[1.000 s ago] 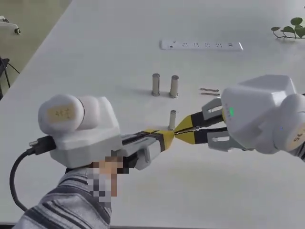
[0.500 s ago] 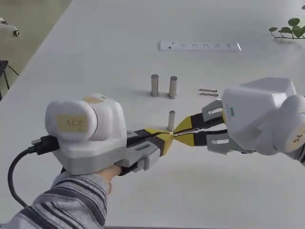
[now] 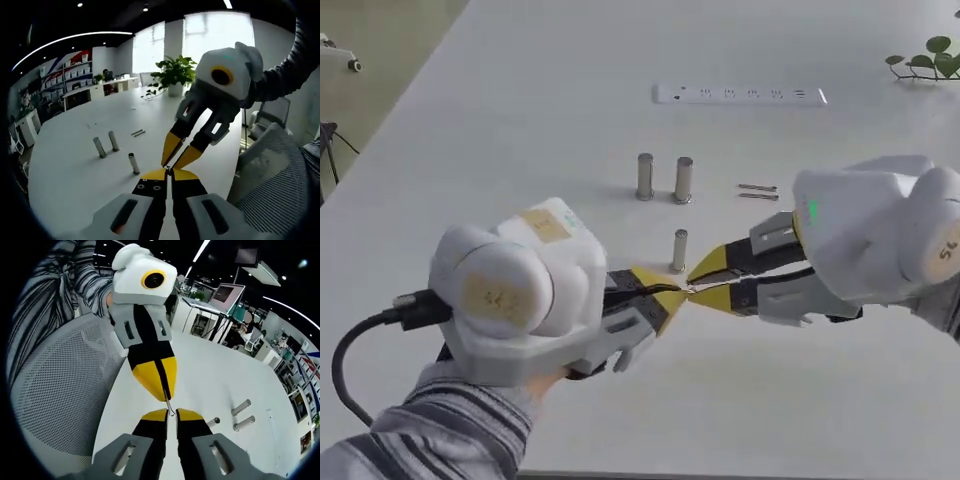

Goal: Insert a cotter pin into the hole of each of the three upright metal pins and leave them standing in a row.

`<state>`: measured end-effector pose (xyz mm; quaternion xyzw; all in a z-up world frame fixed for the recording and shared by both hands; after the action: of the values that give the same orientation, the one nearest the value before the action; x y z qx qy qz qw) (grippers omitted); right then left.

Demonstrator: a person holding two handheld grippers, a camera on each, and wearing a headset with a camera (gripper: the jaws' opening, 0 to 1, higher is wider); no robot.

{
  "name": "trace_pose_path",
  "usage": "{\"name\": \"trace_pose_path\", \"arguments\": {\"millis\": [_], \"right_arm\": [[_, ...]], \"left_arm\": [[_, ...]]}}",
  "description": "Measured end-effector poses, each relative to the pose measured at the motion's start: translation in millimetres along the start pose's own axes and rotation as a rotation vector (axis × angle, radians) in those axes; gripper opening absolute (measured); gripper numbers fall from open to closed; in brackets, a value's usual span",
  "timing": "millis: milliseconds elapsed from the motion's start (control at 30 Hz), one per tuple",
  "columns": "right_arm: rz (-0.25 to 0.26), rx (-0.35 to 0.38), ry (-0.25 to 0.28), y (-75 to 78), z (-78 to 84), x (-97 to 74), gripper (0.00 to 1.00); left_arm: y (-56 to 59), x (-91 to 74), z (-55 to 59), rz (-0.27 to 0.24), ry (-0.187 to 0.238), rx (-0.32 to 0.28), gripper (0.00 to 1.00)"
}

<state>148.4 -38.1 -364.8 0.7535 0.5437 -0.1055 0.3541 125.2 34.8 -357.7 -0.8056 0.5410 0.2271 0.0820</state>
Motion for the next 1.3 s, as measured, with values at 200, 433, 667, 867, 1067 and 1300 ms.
{"name": "trace_pose_path", "arguments": {"millis": [200,433,667,867,1067,1300], "right_arm": [[-0.040,-0.002,-0.021,-6.2,3.1,-0.2,0.00],[-0.053,-0.008,-0.035,-8.6,5.4,-1.3,0.00],[-0.046,-0.033,-0.036,-6.3,4.5,-2.6,0.00],[-0.042,-0.075,-0.037,-6.0,3.9,-2.9,0.00],[-0.033,-0.095,-0.045,-5.0,4.4,-2.4,0.00],[-0.015,-0.119,-0.080,-2.7,12.2,-1.4,0.00]], "left_arm": [[7.0,3.9,1.0,0.036,-0.062,0.115,0.00],[8.1,4.4,2.4,0.050,-0.084,0.147,0.00],[5.5,3.1,5.8,0.039,-0.080,0.106,0.00],[4.7,3.0,7.5,0.029,-0.064,0.073,0.00],[3.2,3.9,8.6,0.015,-0.053,0.058,0.00],[-2.4,4.8,8.2,-0.015,-0.040,0.055,0.09]]}}
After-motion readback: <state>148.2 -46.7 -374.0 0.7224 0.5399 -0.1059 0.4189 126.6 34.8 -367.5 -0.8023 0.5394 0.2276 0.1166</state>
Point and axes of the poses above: the centre of the closed fingertips' face, and the gripper's own axes: x roughly forward along the fingers, y roughly to its right, z roughly out of its underside, the point moved 5 cm from there along -x, roughly backward along the fingers, and after that the axes turned 15 degrees about z, right-handed, at the moved point
